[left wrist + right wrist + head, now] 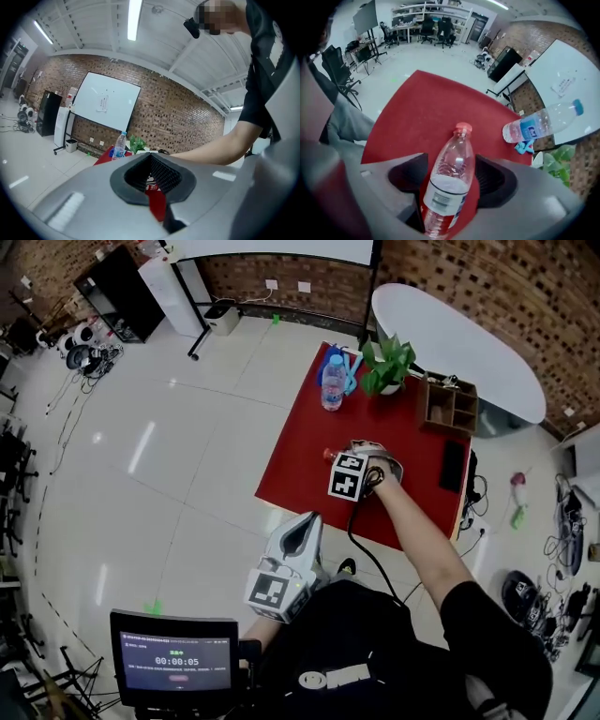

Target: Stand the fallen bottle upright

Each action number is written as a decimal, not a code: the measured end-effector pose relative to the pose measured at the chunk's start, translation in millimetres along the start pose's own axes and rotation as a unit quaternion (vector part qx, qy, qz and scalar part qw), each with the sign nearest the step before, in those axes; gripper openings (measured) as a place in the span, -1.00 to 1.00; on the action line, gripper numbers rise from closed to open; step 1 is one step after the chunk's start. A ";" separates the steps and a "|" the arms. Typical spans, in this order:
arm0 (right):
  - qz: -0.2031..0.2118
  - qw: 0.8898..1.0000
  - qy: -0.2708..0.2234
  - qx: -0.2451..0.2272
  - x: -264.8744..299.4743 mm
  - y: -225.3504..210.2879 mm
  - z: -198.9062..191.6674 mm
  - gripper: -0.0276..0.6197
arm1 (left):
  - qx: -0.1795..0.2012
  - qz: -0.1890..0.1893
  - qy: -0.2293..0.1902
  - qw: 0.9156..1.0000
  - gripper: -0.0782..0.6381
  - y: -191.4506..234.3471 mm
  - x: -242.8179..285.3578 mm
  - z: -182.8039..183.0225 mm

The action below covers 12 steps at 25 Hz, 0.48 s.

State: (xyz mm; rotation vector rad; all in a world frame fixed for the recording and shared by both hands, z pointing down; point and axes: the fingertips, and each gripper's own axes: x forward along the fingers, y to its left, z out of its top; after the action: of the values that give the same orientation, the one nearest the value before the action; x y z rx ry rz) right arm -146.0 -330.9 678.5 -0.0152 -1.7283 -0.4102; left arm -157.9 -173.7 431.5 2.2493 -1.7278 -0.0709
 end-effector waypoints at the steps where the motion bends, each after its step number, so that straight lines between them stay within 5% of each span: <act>1: -0.005 1.000 0.013 -0.004 8.1 -1.4 -2.6 0.03 | -0.001 0.002 0.001 1.000 -0.77 3.3 -3.5 -0.1; 5: -0.021 0.999 0.024 -0.003 13.0 -3.8 -2.4 0.01 | -0.010 0.009 0.007 1.000 -0.77 15.5 -11.7 -1.5; 8: -0.029 0.997 -0.031 0.058 -15.1 -13.4 0.5 -0.01 | -0.010 -0.002 0.010 1.000 -0.77 15.6 -9.2 -0.1; 12: -0.048 0.965 -0.169 0.197 -85.6 -34.2 -3.8 -0.02 | -0.001 -0.031 0.015 0.999 -0.77 3.3 8.2 0.7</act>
State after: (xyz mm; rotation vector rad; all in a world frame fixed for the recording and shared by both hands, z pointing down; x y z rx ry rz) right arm -133.0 -345.5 588.3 0.3029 -2.1286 -0.1307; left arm -158.9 -182.4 432.9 2.2920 -1.6415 -0.0521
